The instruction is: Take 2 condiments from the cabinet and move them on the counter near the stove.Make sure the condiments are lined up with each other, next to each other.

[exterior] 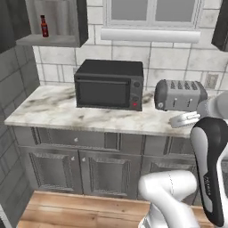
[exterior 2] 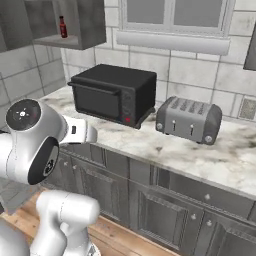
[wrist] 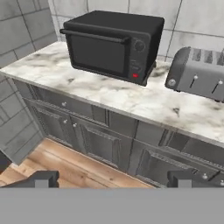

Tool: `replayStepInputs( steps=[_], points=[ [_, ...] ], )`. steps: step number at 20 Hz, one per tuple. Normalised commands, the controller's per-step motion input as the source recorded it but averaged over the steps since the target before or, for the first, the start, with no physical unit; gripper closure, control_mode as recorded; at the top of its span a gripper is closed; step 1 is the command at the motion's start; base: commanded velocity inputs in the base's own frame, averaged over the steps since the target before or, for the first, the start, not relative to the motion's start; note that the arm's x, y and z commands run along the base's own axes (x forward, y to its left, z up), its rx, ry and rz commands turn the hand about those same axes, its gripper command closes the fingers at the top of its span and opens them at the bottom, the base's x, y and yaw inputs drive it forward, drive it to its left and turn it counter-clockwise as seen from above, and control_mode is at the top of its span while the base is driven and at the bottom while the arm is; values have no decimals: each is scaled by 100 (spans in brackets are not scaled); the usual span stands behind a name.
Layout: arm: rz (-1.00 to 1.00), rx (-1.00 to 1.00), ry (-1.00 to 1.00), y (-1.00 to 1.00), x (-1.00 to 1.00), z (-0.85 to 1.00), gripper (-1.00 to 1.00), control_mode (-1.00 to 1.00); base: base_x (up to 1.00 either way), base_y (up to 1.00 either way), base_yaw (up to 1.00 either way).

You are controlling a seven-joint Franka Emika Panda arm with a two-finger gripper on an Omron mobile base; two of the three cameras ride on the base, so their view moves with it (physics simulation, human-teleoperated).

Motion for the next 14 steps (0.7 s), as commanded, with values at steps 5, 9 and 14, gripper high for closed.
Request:
replayStepInputs(
  steps=[5,9,14],
  points=[
    [0,0,0,0,0,0,-100,100,35,96,10],
    [0,0,0,0,0,0,-100,100,54,67,0],
    [0,0,0,0,0,0,-100,100,47,18,-2]
  ],
)
